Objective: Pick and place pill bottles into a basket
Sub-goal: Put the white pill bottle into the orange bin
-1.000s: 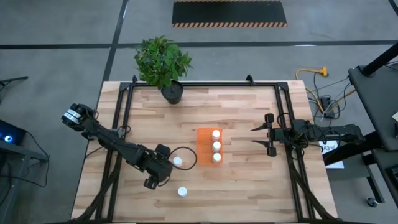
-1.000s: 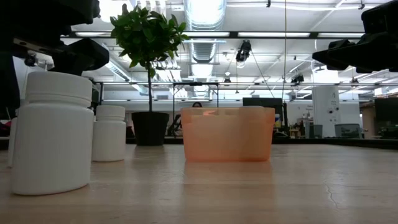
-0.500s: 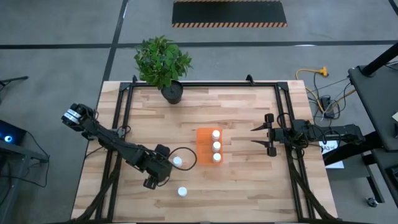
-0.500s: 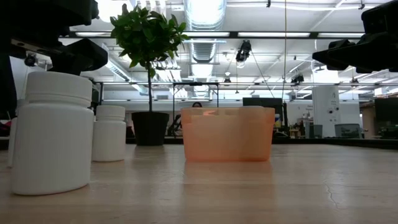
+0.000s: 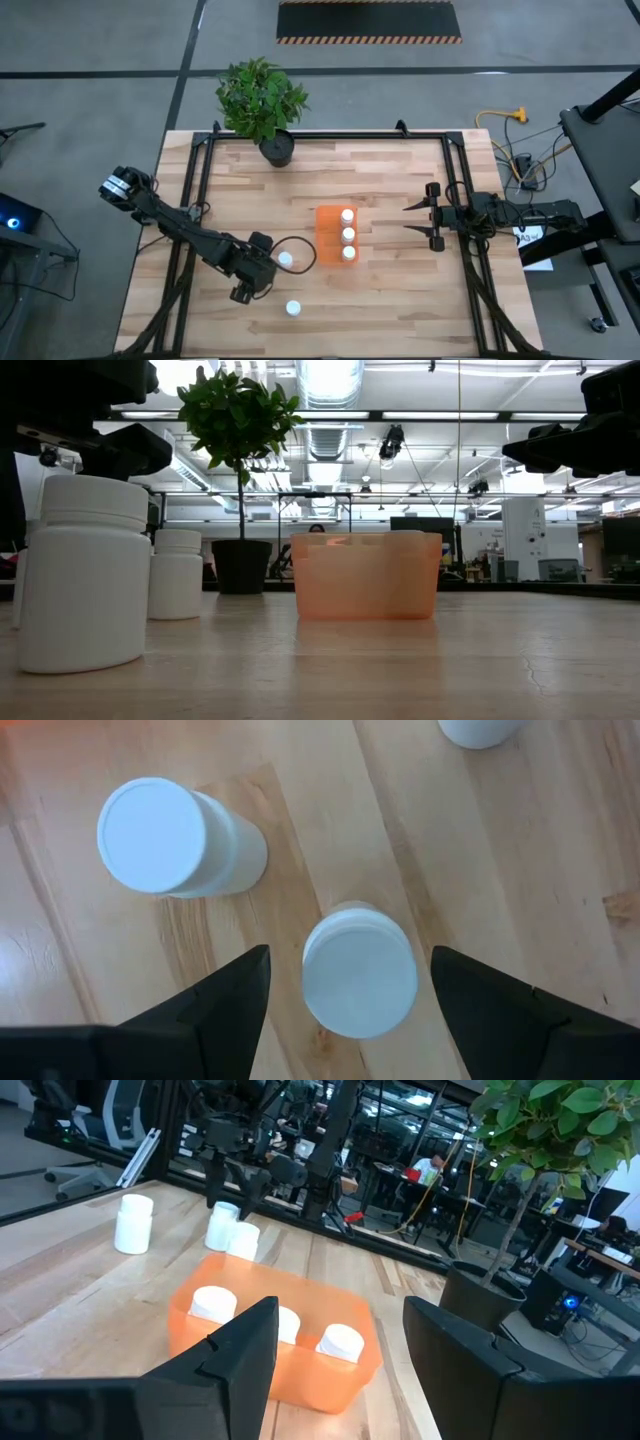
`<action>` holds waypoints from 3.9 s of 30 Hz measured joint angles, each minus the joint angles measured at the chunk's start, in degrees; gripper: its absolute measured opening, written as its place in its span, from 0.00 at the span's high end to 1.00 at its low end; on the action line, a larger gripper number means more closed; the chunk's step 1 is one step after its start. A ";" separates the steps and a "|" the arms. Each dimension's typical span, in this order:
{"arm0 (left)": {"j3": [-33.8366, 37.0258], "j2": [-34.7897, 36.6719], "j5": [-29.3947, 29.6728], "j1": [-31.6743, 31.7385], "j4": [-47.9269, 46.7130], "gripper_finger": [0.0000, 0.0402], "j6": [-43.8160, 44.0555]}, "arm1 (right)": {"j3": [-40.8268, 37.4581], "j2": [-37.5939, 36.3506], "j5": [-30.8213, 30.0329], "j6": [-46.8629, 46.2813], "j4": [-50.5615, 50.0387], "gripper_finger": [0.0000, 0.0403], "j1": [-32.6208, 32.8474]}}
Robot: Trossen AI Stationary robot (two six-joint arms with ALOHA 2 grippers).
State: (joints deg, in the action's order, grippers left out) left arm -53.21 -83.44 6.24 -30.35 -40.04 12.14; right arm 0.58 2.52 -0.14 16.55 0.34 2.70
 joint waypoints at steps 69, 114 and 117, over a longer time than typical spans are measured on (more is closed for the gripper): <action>-30.95 -14.65 1.19 19.29 -5.21 0.64 -20.43 | -0.02 0.26 0.07 0.01 -0.02 0.49 0.02; -29.49 -22.23 -1.64 32.41 2.08 0.63 -25.86 | -0.02 0.31 0.02 0.01 -0.02 0.49 0.00; -29.19 -22.23 -1.38 32.56 2.38 0.63 -25.83 | -0.02 0.31 0.02 0.00 0.00 0.49 0.00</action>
State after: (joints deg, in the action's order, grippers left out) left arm -82.40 -105.67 4.86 2.21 -37.66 -13.69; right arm 0.56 2.83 -0.12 16.54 0.34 2.70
